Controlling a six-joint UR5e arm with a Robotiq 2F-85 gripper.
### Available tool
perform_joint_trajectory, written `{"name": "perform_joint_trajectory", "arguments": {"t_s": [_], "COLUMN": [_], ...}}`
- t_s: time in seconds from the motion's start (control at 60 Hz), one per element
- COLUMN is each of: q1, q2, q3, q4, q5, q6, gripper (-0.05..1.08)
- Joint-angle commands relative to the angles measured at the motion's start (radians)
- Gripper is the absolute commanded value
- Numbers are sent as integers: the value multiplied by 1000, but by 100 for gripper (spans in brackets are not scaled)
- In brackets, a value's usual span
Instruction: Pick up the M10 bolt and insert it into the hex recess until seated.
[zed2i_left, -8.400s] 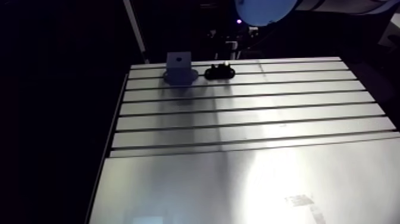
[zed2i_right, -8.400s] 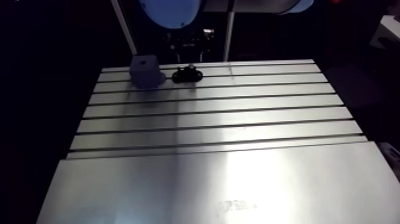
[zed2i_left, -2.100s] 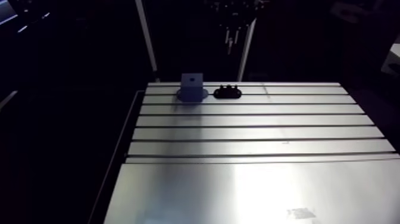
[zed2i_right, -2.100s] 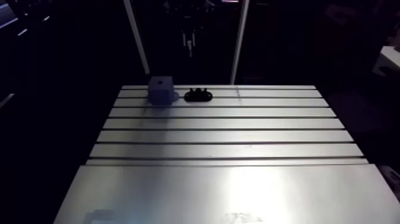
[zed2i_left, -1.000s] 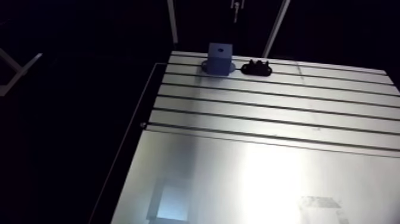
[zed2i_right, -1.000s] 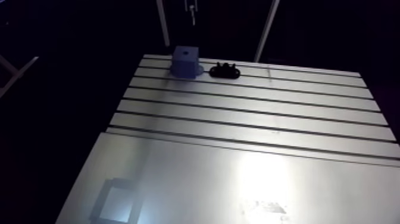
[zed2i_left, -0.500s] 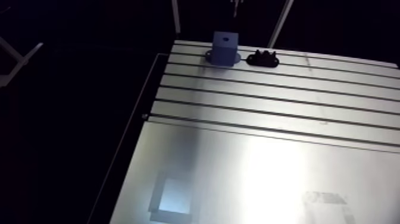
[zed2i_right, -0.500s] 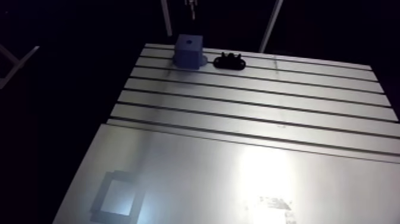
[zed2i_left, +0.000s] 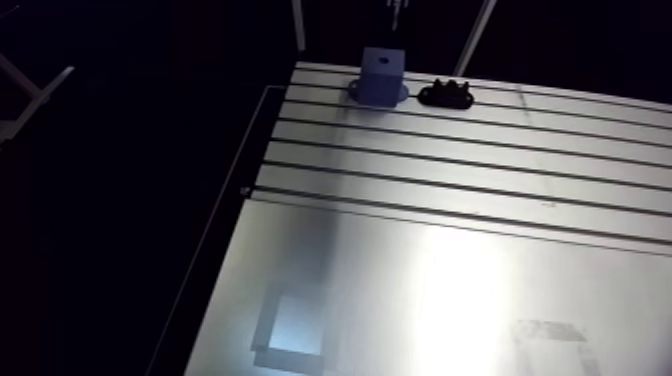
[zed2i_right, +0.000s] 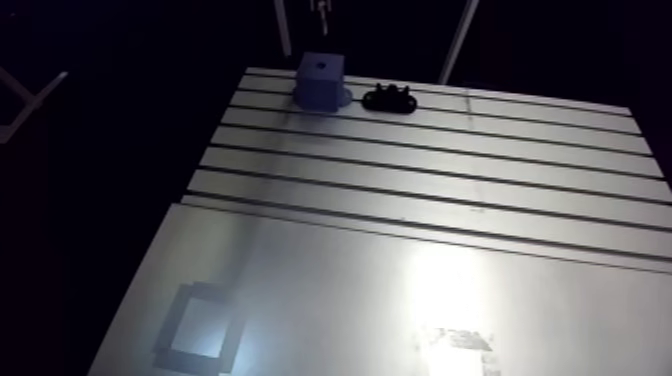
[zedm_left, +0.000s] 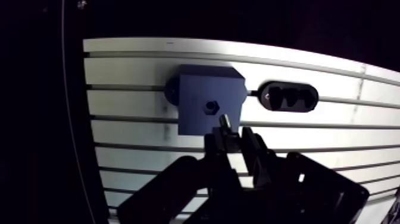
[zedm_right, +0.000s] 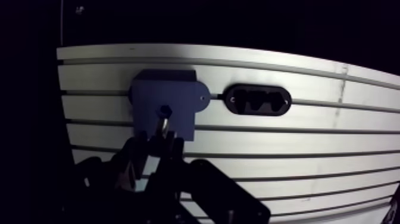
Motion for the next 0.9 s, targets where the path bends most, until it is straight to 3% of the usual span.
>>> {"name": "perform_joint_trajectory", "arguments": {"t_s": [0.017,0.9], "q1": [1,13], "q2": [4,21], "q3": [3,22], "q4": [-11,-24], "q5": [1,-1], "q6": [1,4], "gripper": [80,80]}}
